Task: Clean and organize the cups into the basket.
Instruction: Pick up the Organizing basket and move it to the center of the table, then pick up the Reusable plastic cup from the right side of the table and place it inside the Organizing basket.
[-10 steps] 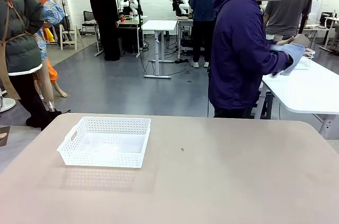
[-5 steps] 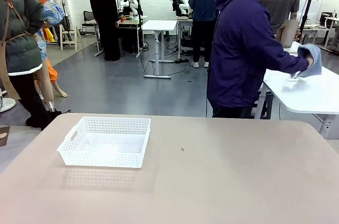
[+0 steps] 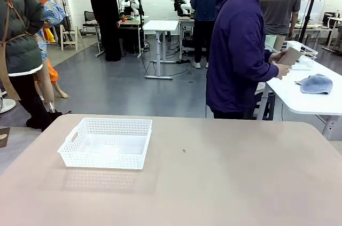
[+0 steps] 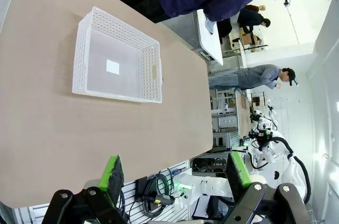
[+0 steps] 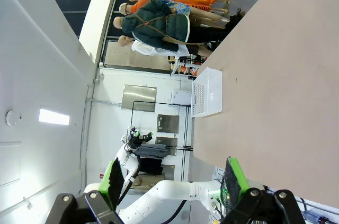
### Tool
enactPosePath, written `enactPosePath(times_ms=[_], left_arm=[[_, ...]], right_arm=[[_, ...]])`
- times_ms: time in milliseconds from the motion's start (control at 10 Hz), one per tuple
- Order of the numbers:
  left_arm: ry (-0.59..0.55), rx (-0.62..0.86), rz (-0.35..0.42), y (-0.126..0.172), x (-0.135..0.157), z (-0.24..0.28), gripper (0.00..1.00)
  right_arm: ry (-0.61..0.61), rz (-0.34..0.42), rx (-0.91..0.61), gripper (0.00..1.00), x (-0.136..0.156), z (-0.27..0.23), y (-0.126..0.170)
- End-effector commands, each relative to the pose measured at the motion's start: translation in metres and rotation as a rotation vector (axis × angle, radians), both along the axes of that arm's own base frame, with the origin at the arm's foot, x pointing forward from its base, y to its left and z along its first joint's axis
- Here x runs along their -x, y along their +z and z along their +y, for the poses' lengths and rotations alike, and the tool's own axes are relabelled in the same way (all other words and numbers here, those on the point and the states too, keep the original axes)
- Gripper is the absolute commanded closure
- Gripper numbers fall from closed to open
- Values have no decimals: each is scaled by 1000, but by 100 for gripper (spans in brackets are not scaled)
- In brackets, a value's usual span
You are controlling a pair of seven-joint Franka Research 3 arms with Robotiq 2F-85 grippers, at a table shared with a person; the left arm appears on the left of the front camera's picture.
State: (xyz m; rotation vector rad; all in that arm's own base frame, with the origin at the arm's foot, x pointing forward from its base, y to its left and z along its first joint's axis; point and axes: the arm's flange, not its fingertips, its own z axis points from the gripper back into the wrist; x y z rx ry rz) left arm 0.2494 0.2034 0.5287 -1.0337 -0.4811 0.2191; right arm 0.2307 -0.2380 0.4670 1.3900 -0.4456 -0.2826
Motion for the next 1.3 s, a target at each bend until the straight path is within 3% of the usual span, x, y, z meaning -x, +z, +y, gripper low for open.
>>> enactPosePath(times_ms=[0, 1200], left_arm=[[-8, 2, -23, 0, 0, 2, 0], [-8, 2, -23, 0, 0, 2, 0]], right_arm=[[-1, -25, -9, 0, -2, -2, 2], [-1, -25, -9, 0, -2, -2, 2]])
